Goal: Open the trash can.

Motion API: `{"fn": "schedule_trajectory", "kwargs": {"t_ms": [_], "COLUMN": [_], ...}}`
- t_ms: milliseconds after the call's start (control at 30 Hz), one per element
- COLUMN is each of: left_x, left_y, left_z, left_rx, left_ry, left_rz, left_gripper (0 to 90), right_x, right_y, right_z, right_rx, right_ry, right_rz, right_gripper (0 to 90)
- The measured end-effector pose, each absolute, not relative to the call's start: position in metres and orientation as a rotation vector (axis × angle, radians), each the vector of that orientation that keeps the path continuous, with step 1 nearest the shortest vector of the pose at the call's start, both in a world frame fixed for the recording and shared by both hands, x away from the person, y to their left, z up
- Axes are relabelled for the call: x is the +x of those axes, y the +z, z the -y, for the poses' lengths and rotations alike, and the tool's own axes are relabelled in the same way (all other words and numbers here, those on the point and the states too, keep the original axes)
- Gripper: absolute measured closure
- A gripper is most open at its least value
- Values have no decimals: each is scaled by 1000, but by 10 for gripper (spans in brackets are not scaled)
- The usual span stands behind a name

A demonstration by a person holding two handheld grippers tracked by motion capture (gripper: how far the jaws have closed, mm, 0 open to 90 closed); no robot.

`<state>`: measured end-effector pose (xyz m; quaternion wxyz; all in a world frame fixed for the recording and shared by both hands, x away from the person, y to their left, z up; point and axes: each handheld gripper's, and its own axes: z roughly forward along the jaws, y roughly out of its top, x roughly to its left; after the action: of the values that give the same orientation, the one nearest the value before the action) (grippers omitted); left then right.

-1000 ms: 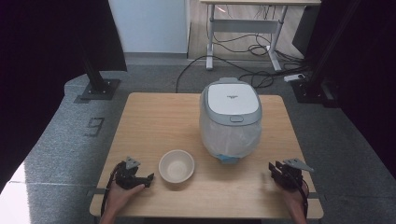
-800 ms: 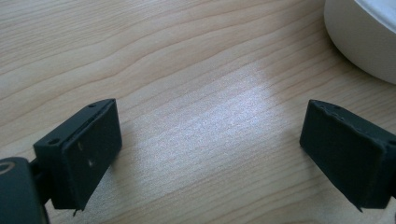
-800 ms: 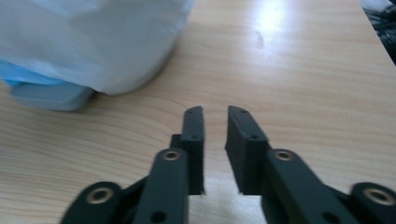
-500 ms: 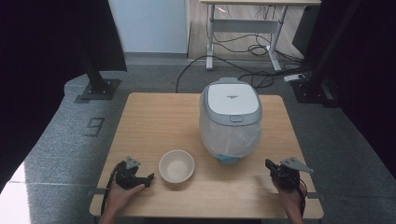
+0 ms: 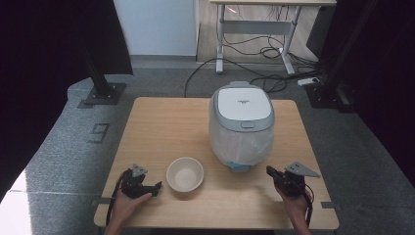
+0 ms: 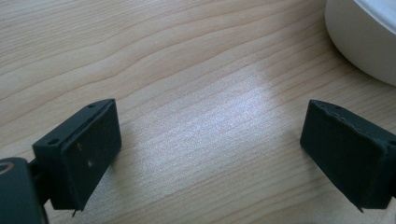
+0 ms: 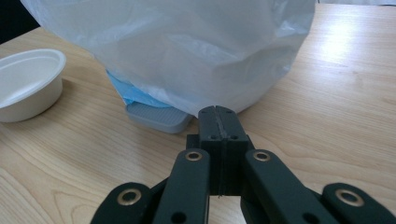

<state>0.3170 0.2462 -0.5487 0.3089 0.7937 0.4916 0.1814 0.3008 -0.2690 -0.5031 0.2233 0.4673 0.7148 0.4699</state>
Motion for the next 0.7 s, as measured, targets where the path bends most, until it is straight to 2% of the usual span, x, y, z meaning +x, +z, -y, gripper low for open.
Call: {"fn": "schedule_trajectory", "kwargs": {"t_ms": [700], "left_x": [317], "left_y": [-549], "left_z": [-246], "left_rx": [2096], "left_ry": [482], "left_rz": [-1304], "left_gripper": [47], "right_x": [317], "right_y": [-509], "right_z": [235], "right_rx": [1236], "right_ry": [1260], "right_rz": [-2069], "right_gripper": [896]}}
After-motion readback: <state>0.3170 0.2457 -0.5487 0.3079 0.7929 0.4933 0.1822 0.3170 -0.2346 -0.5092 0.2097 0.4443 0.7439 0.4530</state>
